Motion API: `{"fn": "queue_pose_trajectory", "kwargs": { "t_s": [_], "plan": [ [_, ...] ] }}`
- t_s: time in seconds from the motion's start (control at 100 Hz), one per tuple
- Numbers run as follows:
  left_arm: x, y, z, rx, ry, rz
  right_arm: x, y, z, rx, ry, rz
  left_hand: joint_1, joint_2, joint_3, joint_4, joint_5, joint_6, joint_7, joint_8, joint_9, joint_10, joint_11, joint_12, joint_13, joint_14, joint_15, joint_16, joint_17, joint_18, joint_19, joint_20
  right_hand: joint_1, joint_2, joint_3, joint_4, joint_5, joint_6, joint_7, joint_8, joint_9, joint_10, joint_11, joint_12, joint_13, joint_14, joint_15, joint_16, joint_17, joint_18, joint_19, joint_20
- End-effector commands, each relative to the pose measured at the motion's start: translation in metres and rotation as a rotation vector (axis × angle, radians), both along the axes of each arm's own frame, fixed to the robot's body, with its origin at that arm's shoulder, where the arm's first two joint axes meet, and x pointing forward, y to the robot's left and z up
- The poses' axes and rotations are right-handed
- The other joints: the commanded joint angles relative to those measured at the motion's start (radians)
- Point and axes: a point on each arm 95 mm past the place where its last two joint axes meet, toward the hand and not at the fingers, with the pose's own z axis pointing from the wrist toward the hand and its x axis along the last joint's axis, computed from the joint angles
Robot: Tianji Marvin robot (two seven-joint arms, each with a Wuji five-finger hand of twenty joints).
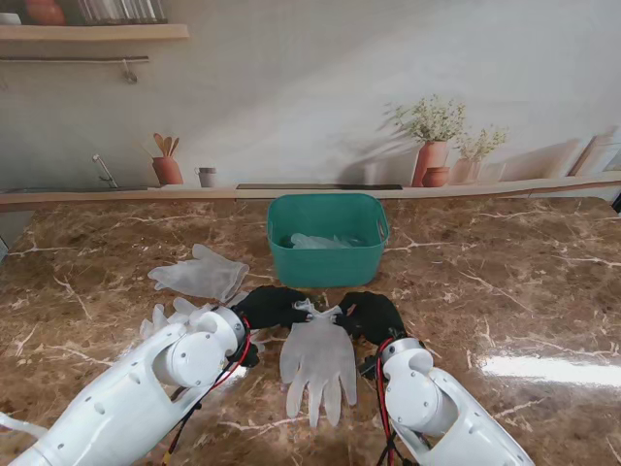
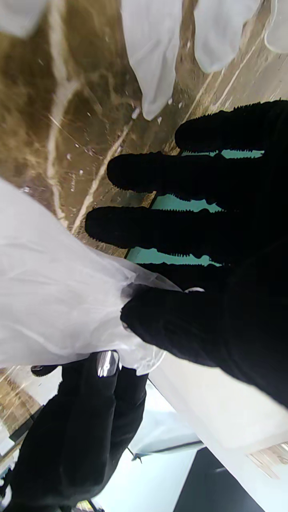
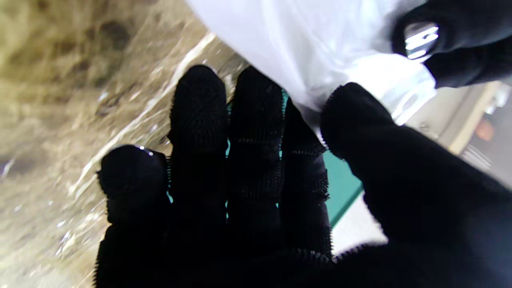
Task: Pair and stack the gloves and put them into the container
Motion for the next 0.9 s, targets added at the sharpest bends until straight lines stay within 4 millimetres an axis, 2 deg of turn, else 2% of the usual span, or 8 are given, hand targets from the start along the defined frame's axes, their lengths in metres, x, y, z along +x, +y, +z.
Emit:
{"fn": "queue_pose_trajectory", "kwargs": {
  "t_s": [0.0, 0.03, 0.05, 0.11, 0.17, 0.21, 0.43, 0.89],
  "plan": [
    [0.006, -0.011, 0.006, 0.013, -0.006, -0.008, 0.003, 0.001, -0.004, -0.023, 0.008, -0.017, 0.026, -0.012, -0.006, 0.036, 0.015, -0.050, -0.004, -0.056, 0.005, -0.005, 0.003, 0.015, -0.021, -0.007, 0.015, 0.008, -0.011, -0.017, 0.028, -0.002, 0.007, 0.010, 0.014, 0.003, 0.003, -0.026, 0.006, 0.010, 0.041, 0.003, -0.007, -0.006, 0.017, -0.007, -0.014, -0.008, -0.018, -0.021, 0.038, -0.018],
    [0.008, -0.012, 0.005, 0.023, -0.010, -0.005, 0.004, 0.000, -0.005, -0.046, 0.001, -0.021, 0.012, -0.027, 0.001, 0.043, 0.007, -0.042, -0.017, -0.087, -0.011, -0.004, -0.009, 0.014, -0.035, -0.010, 0.005, 0.003, -0.014, -0.020, 0.025, -0.010, 0.008, 0.012, 0.008, 0.006, -0.002, -0.028, -0.005, -0.002, 0.033, 0.002, -0.026, -0.009, -0.003, -0.007, -0.026, -0.009, -0.039, -0.023, 0.023, -0.022],
    [0.008, -0.012, 0.004, 0.029, -0.015, 0.000, 0.004, -0.001, -0.006, -0.059, -0.003, -0.026, -0.188, -0.131, 0.310, -0.018, -0.019, -0.021, -0.053, -0.161, -0.057, 0.002, -0.036, 0.004, -0.069, -0.015, -0.025, -0.018, -0.015, -0.020, 0.022, -0.033, 0.008, 0.013, 0.004, 0.008, -0.010, -0.025, -0.017, -0.015, 0.020, 0.001, -0.040, -0.011, -0.022, -0.007, -0.038, -0.011, -0.058, -0.025, 0.010, -0.025],
    [0.009, -0.011, 0.003, 0.043, -0.032, 0.006, 0.004, -0.003, -0.007, -0.105, -0.014, -0.037, -0.298, -0.181, 0.442, -0.042, -0.029, 0.041, -0.231, -0.312, -0.170, 0.006, -0.085, -0.021, -0.138, -0.025, -0.093, -0.064, -0.021, -0.024, -0.007, -0.064, -0.003, 0.008, -0.033, 0.017, -0.114, -0.002, -0.081, -0.092, -0.072, -0.002, -0.109, -0.007, -0.118, -0.011, -0.115, -0.029, -0.145, -0.037, -0.061, -0.038],
    [0.007, -0.008, 0.005, 0.066, -0.044, 0.001, 0.002, -0.008, -0.006, -0.165, -0.013, -0.037, -0.431, -0.182, 0.588, 0.000, -0.064, 0.090, -0.427, -0.419, -0.315, -0.001, -0.125, -0.045, -0.226, -0.043, -0.175, -0.124, -0.035, -0.042, -0.057, -0.108, -0.055, 0.030, -0.036, 0.076, -0.146, 0.054, -0.360, -0.034, -0.191, -0.008, -0.180, -0.023, -0.228, -0.021, -0.207, -0.046, -0.245, -0.054, -0.167, -0.038],
    [0.005, -0.004, 0.006, 0.080, -0.057, -0.005, 0.001, -0.010, -0.006, -0.198, -0.020, -0.034, -0.444, -0.199, 0.580, 0.001, -0.103, 0.103, -0.517, -0.460, -0.406, -0.005, -0.143, -0.061, -0.280, -0.058, -0.227, -0.164, -0.048, -0.062, -0.105, -0.145, -0.101, 0.048, -0.046, 0.163, -0.216, 0.094, -0.568, 0.006, -0.333, -0.005, -0.236, -0.058, -0.336, -0.023, -0.286, -0.079, -0.344, -0.058, -0.291, -0.060],
    [-0.004, 0.026, 0.030, 0.116, -0.126, -0.008, -0.006, -0.025, 0.006, -0.305, -0.075, -0.046, -0.455, -0.226, 0.478, 0.008, -0.180, 0.105, -0.691, -0.550, -0.656, -0.030, -0.198, -0.124, -0.432, -0.103, -0.360, -0.285, -0.063, -0.119, -0.300, -0.292, -0.172, 0.110, -0.230, 0.174, -0.513, 0.202, -0.766, -0.076, -0.813, 0.029, -0.354, -0.201, -0.703, -0.032, -0.509, -0.210, -0.595, -0.105, -0.661, -0.117],
    [0.037, 0.115, 0.058, 0.337, -0.115, 0.047, -0.021, -0.034, 0.027, -0.332, -0.187, -0.059, -0.408, -0.237, 0.558, 0.003, -0.097, 0.031, -0.592, -0.500, -0.650, -0.041, -0.197, -0.126, -0.423, -0.112, -0.374, -0.282, -0.071, -0.083, -0.277, -0.239, -0.164, 0.126, -0.284, 0.189, -0.489, 0.187, -0.738, -0.088, -0.822, 0.033, -0.334, -0.232, -0.700, -0.029, -0.519, -0.225, -0.583, -0.095, -0.696, -0.110]
  ]
}}
